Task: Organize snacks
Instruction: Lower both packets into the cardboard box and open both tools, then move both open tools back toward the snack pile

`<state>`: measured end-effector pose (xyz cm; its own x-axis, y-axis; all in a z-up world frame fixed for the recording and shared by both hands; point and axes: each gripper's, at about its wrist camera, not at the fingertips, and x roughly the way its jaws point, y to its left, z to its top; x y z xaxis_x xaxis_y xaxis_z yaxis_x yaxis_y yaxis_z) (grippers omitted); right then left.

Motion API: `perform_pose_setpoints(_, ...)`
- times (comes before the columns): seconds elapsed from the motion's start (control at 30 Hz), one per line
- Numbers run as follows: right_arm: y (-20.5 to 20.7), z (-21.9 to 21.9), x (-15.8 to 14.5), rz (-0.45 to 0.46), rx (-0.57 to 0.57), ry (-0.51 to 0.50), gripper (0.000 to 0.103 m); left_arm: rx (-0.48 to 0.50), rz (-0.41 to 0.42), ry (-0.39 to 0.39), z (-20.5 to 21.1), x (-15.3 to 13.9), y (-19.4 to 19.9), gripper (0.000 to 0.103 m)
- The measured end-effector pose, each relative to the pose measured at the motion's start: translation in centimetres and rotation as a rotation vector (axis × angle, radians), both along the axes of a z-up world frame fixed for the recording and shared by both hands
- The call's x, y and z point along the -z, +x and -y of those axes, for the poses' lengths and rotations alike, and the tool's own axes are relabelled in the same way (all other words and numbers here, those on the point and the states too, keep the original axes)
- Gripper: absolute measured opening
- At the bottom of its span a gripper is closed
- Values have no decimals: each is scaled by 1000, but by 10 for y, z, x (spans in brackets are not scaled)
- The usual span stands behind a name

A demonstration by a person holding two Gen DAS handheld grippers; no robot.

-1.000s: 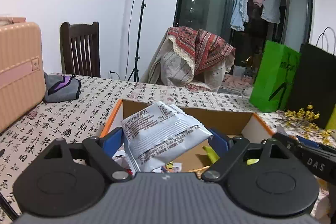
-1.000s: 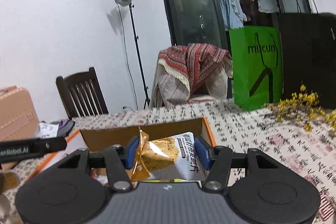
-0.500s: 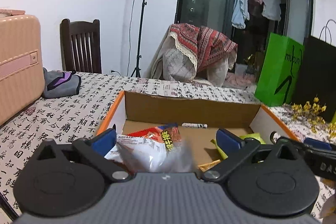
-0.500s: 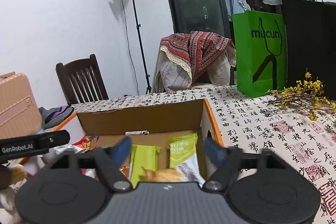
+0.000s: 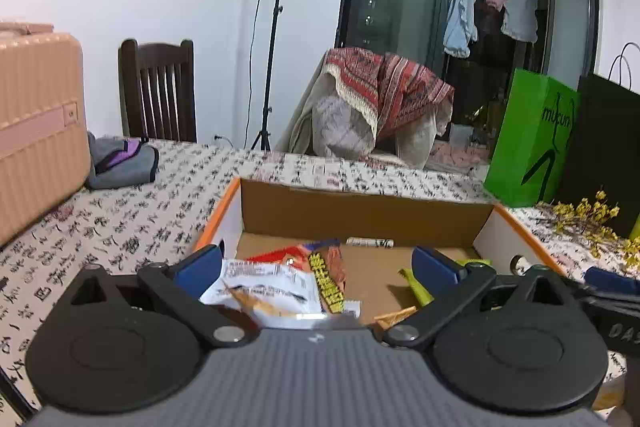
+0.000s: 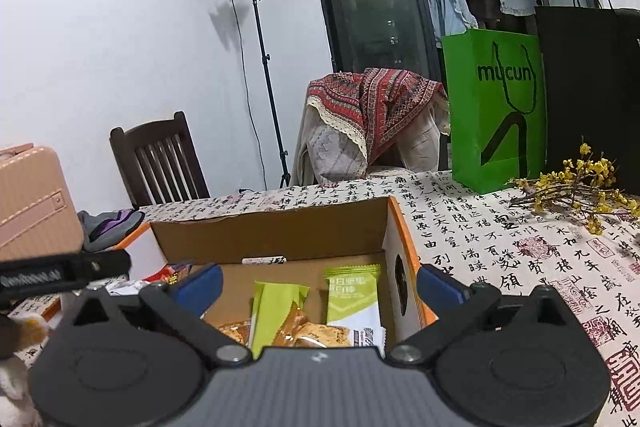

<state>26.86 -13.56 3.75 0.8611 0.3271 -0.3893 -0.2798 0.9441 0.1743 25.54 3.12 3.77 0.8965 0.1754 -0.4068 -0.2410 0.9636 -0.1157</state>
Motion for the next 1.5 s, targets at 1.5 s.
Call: perform_pose_setpoints(1.5, -173, 22, 14, -118, -97, -76, 103, 59, -69, -38, -20, 32, -183, 103)
